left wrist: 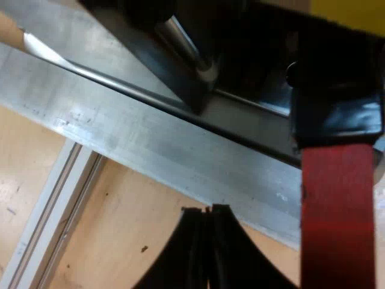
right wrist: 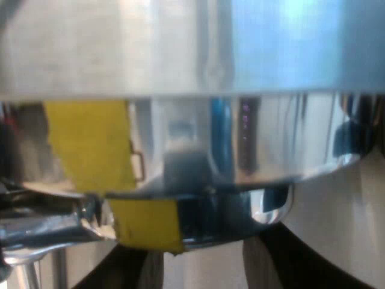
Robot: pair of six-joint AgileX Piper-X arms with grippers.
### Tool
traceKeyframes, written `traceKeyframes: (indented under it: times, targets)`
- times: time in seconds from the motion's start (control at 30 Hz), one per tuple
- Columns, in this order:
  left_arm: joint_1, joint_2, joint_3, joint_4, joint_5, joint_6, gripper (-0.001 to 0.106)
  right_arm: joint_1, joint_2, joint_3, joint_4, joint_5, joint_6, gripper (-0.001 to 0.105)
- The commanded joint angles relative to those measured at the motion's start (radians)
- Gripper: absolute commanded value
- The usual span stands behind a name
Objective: Put the handle in the coffee machine
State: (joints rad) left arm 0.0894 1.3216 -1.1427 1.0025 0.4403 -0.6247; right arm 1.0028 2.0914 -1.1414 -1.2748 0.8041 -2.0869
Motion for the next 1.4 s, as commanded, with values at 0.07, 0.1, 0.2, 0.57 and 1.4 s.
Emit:
traceKeyframes:
  times: [0.07,0.1,0.2,0.57,1.4]
  targets:
    - [-0.005,-0.006,-0.005,0.026,0.02,0.004,0.0,0.004,-0.034,-0.012,-0.083,-0.01,-0.004,0.035]
    - [-0.005,-0.001,-0.005,0.033,0.02,0.004,0.0,0.003,-0.034,-0.012,-0.083,-0.01,-0.004,0.035]
    - [-0.005,0.012,-0.005,0.05,0.02,0.002,0.0,0.003,-0.034,-0.012,-0.083,-0.01,-0.004,0.035]
    - [-0.005,0.02,-0.005,0.163,0.118,-0.007,0.0,0.003,-0.034,-0.012,-0.083,-0.01,-0.004,0.035]
    - [-0.145,0.02,-0.005,0.336,0.23,-0.075,0.0,0.006,-0.04,-0.012,-0.104,0.035,-0.047,0.035]
